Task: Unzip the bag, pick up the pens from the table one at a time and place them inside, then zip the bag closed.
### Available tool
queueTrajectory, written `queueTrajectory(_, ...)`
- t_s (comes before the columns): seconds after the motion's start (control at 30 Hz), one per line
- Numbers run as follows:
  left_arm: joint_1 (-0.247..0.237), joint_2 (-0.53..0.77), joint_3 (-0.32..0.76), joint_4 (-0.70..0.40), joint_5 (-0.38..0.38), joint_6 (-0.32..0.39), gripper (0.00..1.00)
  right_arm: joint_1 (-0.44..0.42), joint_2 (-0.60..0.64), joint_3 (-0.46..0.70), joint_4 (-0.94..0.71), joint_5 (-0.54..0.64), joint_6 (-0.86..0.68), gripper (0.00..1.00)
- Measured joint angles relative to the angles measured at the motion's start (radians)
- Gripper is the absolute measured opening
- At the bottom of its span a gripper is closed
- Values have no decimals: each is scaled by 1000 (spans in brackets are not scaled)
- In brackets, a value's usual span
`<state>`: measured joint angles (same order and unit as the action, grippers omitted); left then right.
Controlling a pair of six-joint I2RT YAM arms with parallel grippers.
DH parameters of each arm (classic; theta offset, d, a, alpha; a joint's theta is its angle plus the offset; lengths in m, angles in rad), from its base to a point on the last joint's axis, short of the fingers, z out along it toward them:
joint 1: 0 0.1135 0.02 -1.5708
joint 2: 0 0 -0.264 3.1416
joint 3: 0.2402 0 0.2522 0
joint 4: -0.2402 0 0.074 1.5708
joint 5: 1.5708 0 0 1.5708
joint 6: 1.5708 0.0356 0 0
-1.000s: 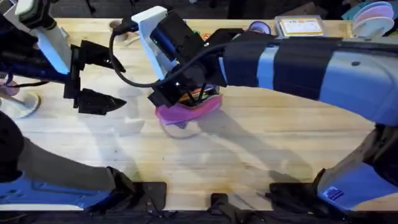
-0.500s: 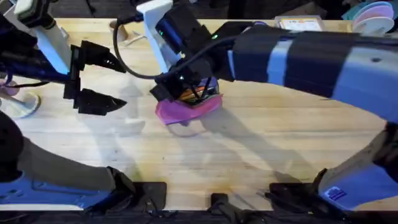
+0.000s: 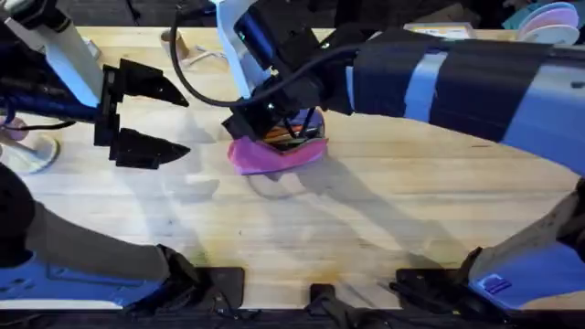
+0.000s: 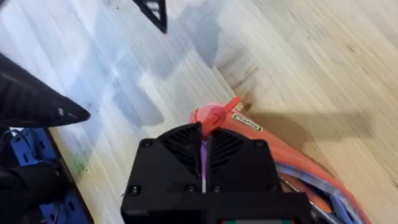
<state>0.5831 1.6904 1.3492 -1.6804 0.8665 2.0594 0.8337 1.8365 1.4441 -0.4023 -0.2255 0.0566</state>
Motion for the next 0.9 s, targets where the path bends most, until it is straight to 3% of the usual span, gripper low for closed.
queueTrajectory(0.33, -20, 125, -65, 54, 6, 0, 995, 0, 0, 0, 2, 12, 0, 31)
queueTrajectory(0.5, -90, 130, -68, 111, 5, 0, 995, 0, 0, 0, 6, 28, 0, 31)
queueTrajectory(0.53, -135, 130, -68, 162, 5, -10, 995, 0, 0, 0, 6, 31, 0, 30)
queueTrajectory(0.57, -149, 130, -68, 182, 5, -19, 995, 0, 0, 0, 6, 31, 0, 30)
queueTrajectory(0.9, -255, 163, -113, 276, 8, -129, 995, 0, 0, 0, 7, 38, 0, 31)
